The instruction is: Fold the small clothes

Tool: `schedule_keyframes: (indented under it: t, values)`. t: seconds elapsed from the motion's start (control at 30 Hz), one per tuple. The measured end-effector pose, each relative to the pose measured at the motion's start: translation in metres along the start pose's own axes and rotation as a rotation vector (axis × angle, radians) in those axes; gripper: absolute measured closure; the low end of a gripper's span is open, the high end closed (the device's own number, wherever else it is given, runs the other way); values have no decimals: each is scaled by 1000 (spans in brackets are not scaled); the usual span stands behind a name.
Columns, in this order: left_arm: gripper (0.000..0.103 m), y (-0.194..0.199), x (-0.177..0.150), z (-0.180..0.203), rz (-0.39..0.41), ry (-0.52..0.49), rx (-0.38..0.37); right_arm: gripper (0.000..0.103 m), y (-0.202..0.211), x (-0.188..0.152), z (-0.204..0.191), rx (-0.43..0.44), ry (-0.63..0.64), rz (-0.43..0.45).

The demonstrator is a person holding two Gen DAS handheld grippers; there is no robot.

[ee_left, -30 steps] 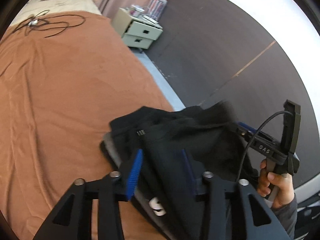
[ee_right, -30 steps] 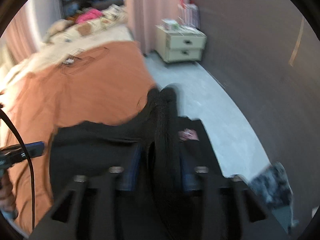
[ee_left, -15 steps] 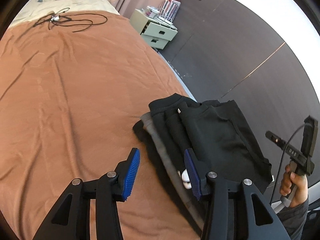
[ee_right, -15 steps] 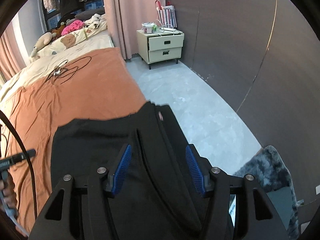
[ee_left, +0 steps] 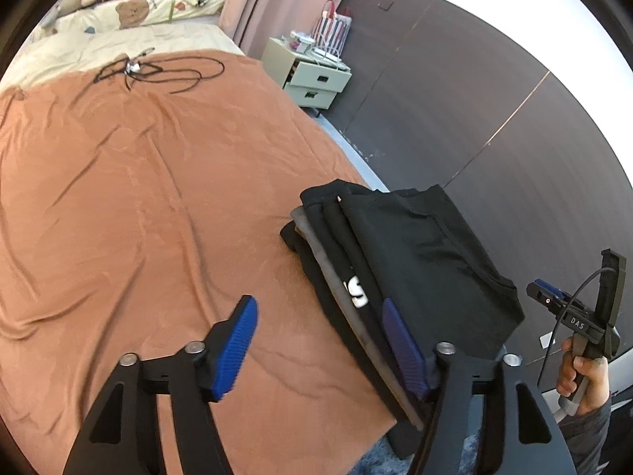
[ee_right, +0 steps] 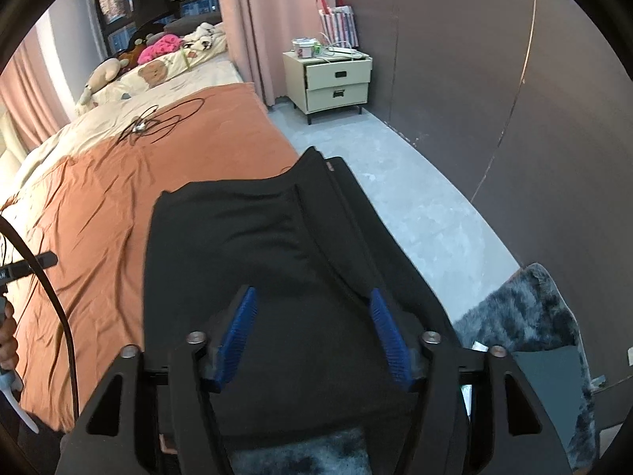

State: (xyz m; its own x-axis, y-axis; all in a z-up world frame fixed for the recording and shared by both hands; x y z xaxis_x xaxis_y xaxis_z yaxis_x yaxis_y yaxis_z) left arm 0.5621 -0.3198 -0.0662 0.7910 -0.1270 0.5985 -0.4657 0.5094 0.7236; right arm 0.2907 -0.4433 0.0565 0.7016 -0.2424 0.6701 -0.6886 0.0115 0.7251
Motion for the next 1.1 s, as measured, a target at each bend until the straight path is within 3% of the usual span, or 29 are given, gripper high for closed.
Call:
schedule_keyframes:
  t: [0.1, 0.17, 0.33, 0.47, 0.67, 1.1]
  values:
    - [19, 24, -8, 7, 28, -13, 5, 39, 12, -9, -3, 20, -11, 7]
    - [18, 42, -12, 11, 49, -21, -1, 26, 20, -15, -5, 36, -20, 9]
    - [2, 89, -18, 16, 111, -25, 16, 17, 45, -31, -9, 14, -59, 29]
    - [1, 127, -24, 20, 164, -50, 21, 0, 77, -41, -28, 12, -32, 83]
    - [0, 173, -43, 17, 183, -80, 73, 0, 115, -62, -54, 37, -4, 158]
    - [0, 258, -86, -9, 224, -94, 133, 0, 158, -111, -95, 59, 23, 204]
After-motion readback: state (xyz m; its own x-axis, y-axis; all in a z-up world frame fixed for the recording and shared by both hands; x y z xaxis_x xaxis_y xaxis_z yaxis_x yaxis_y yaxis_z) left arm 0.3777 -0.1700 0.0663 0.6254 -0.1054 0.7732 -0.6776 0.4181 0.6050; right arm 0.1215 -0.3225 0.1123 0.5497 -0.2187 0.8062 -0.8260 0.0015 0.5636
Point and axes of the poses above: each gripper's, at about its wrist camera, not at the fingertips, and y roughly against the way its jaws point, z to its right, x to its top, the point moved 6 cm from there along -y, roughly the way its jaws point, and after that the axes turned 8 degrees about -y, right-handed, at the moved point
